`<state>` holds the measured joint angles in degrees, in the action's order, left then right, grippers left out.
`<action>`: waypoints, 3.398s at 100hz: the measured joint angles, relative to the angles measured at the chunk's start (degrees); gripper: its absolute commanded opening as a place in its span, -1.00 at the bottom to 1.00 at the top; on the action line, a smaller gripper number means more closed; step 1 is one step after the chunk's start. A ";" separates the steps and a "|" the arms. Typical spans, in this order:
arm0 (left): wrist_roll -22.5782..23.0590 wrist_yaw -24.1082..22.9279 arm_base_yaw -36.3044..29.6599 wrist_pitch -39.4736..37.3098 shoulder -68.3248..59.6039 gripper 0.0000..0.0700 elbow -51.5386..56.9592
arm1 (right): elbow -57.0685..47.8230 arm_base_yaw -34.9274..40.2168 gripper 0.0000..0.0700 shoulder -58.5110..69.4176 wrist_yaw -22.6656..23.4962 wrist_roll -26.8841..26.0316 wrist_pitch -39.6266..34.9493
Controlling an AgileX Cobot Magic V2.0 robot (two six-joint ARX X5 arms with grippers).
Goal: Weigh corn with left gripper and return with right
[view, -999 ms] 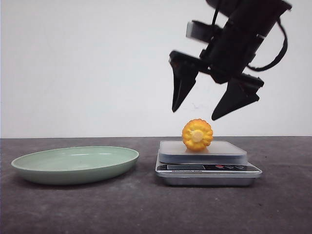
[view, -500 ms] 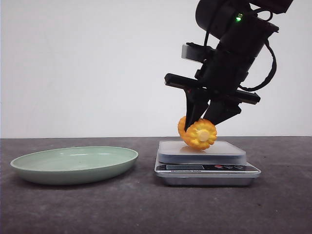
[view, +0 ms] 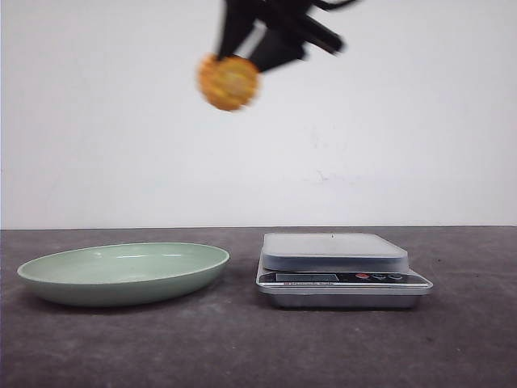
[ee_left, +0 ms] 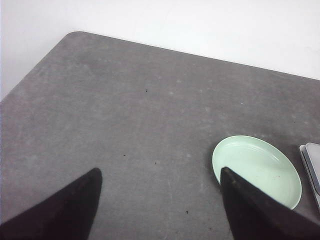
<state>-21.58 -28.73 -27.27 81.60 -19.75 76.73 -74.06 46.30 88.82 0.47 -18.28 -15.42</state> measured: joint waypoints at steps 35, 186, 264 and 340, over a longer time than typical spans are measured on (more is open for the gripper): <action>0.00 -0.02 0.00 0.00 0.00 0.23 0.00 | -7.56 6.73 -1.00 15.93 -1.84 -3.82 1.53; -0.02 0.33 0.00 -0.59 0.04 0.23 -5.79 | -10.60 -6.29 0.53 -9.64 -6.14 4.94 -19.52; 4.07 9.18 0.00 -31.43 0.07 0.03 -24.11 | 20.33 -4.59 0.44 -66.45 -20.04 1.31 -36.57; 4.28 9.22 0.00 -28.94 0.07 -0.99 -26.05 | 31.67 -4.59 -0.98 -77.18 -22.80 -1.31 -35.08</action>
<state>-17.30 -19.51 -27.27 52.66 -19.68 50.68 -42.39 41.71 11.64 -22.33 -19.59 -50.50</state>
